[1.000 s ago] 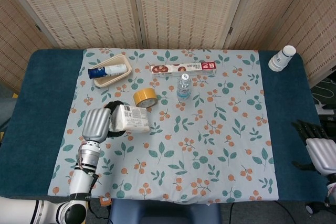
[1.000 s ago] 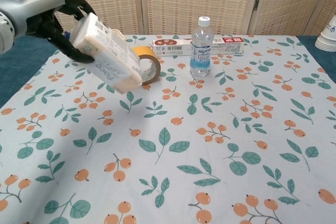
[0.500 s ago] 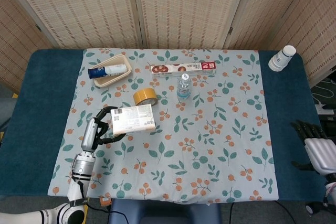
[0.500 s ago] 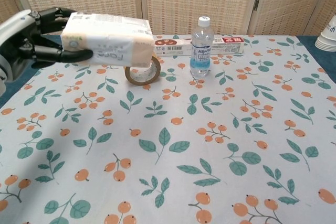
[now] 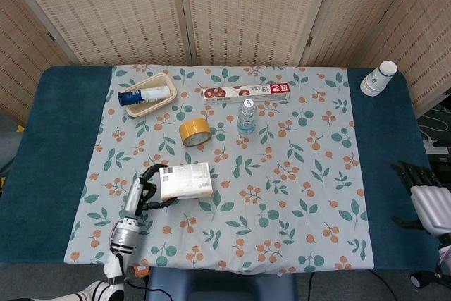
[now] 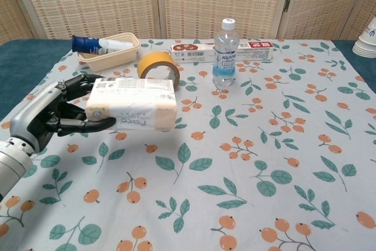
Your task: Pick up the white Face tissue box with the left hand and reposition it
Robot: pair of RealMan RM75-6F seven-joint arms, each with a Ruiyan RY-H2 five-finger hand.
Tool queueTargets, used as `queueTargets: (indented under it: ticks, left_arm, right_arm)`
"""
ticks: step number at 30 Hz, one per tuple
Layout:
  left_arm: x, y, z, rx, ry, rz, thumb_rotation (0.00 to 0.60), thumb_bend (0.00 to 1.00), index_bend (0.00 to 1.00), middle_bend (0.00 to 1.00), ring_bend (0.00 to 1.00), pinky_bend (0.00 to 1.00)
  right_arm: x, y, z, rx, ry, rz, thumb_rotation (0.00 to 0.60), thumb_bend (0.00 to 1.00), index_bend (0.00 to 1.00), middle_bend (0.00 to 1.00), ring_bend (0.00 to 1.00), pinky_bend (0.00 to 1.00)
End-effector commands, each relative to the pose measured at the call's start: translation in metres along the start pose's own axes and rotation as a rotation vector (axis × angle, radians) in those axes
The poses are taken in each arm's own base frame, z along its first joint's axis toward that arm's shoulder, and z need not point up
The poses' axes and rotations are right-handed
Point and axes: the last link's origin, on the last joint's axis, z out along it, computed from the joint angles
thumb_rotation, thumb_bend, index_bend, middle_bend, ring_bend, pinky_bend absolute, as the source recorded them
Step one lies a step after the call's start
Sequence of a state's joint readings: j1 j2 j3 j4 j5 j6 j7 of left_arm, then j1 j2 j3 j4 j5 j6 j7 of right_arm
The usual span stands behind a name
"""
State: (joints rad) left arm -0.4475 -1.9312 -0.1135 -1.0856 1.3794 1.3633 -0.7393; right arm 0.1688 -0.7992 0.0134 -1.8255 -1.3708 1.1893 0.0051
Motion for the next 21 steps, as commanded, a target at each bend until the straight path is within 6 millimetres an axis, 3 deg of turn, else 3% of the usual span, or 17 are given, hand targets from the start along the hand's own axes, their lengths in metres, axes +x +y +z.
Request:
queueTargets:
  ticks: [1, 11, 21]
  left_arm:
    - [-0.005, -0.003, 0.003, 0.001, 0.0, -0.018, 0.6, 0.16, 0.46, 0.54, 1.0, 1.0]
    - [-0.022, -0.016, 0.005, 0.008, -0.02, -0.005, 0.6, 0.16, 0.46, 0.53, 1.0, 1.0]
    - [-0.017, -0.026, 0.012, -0.034, 0.023, 0.08, 0.6, 0.16, 0.44, 0.52, 1.0, 1.0]
  right_arm:
    - [0.001, 0.0, -0.001, -0.001, 0.004, 0.003, 0.6, 0.12, 0.03, 0.0, 0.0, 0.0]
    - [0.0, 0.001, -0.001, -0.005, 0.005, 0.003, 0.6, 0.12, 0.03, 0.0, 0.0, 0.0]
    - [-0.001, 0.002, 0.001, -0.012, 0.001, 0.0, 0.6, 0.12, 0.03, 0.0, 0.0, 0.0]
